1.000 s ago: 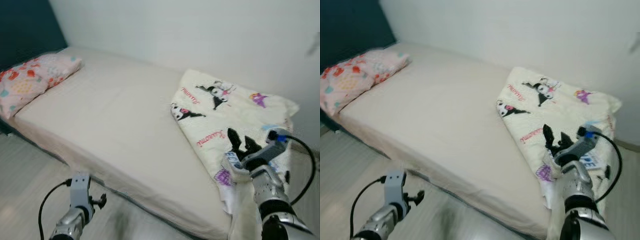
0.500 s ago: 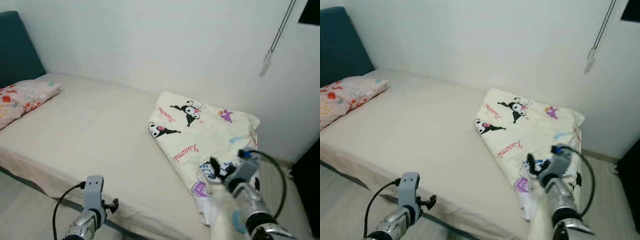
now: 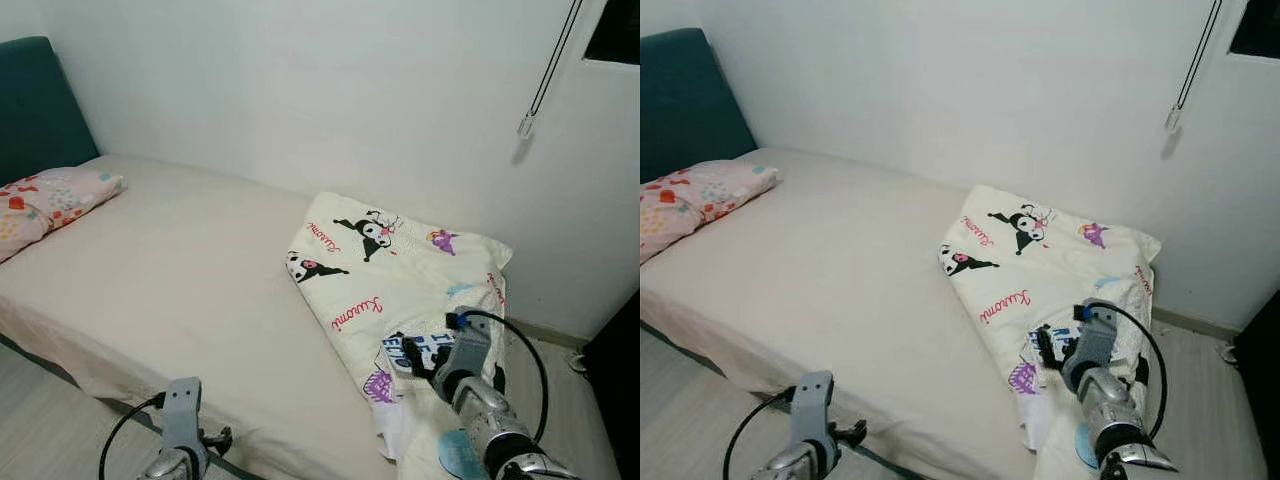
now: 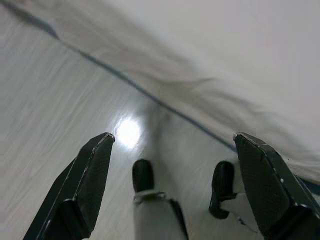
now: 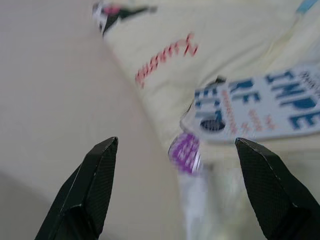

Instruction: Clean up the room

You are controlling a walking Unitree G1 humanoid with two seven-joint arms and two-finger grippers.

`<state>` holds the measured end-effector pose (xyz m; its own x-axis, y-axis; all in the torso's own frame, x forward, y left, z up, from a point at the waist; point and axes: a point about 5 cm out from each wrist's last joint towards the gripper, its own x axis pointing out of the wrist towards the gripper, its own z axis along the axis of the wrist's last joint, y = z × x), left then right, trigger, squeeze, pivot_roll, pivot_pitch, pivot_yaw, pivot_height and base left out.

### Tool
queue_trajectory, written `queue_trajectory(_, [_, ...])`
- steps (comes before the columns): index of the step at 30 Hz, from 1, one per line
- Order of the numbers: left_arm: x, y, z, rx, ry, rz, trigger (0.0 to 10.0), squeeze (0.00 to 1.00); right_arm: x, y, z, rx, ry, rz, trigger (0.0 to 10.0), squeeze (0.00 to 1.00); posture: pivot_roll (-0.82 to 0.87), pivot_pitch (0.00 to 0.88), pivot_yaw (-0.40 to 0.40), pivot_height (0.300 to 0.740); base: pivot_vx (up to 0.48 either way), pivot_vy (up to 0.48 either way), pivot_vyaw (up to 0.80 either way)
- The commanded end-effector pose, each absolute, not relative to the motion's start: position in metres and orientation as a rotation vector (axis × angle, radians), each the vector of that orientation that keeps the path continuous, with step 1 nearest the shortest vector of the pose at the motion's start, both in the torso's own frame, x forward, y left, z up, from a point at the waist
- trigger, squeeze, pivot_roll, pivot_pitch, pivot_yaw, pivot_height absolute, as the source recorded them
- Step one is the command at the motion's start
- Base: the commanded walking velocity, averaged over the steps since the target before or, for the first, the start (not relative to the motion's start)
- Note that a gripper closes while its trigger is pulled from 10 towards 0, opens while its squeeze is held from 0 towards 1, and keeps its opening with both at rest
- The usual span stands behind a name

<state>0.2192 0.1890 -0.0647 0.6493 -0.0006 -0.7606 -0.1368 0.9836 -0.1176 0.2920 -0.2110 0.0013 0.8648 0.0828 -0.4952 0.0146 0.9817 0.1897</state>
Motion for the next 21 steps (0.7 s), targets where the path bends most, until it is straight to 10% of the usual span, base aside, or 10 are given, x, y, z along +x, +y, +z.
queue_trajectory(1, [0.211, 0.191, -0.07, -0.166, 0.906, 0.092, 10.0, 0.0, 0.28, -0.211, -0.012, 0.162, 0.608, 0.031, 10.0, 0.0, -0.06, 0.0, 0.011, 0.74, 0.0, 0.0, 0.0])
queue_trajectory(21, [0.213, 0.167, -0.071, -0.101, 0.94, -0.026, 10.0, 0.0, 0.202, -0.168, -0.076, 0.169, 0.943, 0.051, 10.0, 0.0, -0.11, 0.0, 0.048, 0.74, -0.208, 0.0, 0.0])
